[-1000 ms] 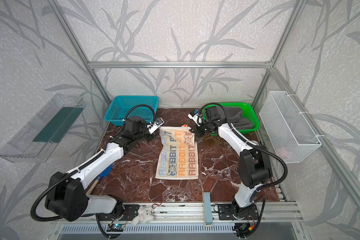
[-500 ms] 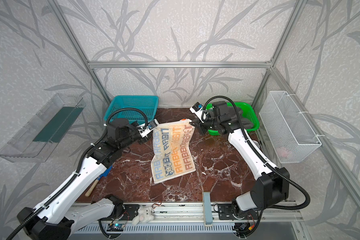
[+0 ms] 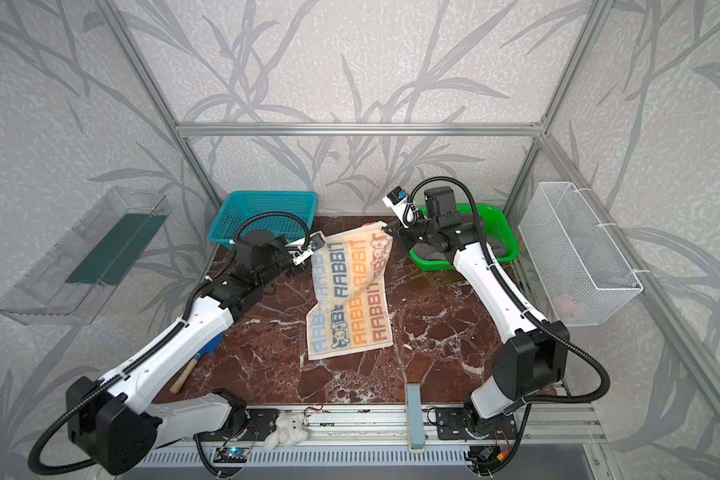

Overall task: Fold and stack the towels
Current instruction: 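Lower the towel with both grippers, laying its lower half flat on the table, then fold the held edge with both grippers toward the robot over the lying half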

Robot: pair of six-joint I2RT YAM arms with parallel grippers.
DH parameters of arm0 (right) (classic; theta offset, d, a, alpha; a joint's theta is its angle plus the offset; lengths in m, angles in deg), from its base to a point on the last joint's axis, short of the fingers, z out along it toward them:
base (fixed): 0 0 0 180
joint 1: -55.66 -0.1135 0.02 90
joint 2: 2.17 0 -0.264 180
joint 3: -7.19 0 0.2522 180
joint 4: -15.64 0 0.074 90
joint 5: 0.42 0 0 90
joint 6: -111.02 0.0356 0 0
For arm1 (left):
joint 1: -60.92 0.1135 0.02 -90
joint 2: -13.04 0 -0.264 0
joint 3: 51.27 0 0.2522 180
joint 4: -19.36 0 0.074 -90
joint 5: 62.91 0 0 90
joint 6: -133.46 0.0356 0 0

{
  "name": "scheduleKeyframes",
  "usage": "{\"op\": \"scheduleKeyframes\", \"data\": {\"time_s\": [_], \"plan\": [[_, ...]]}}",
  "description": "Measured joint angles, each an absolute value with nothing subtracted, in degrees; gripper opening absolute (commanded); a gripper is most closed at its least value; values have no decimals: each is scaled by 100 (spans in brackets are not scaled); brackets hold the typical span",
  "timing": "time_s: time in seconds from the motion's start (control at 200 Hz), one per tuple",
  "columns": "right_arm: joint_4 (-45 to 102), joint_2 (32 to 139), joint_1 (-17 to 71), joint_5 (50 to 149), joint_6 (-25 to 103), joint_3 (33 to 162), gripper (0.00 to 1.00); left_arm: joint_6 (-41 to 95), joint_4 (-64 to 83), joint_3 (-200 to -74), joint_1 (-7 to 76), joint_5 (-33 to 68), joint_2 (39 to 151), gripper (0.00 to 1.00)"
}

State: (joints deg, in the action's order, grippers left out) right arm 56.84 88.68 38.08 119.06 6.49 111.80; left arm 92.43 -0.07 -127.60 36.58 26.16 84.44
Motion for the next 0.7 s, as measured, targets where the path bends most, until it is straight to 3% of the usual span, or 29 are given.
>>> {"op": "scheduleKeyframes", "data": {"time_s": [0.19, 0.7], "plan": [[5907, 9473, 3832, 11738, 728, 11866, 0, 9282, 323, -12968, 3824, 2625, 8966, 0], [6726, 11191, 3852, 11388, 1047, 12076, 0, 8979, 937, -12467, 3861, 2743, 10500, 0]]}}
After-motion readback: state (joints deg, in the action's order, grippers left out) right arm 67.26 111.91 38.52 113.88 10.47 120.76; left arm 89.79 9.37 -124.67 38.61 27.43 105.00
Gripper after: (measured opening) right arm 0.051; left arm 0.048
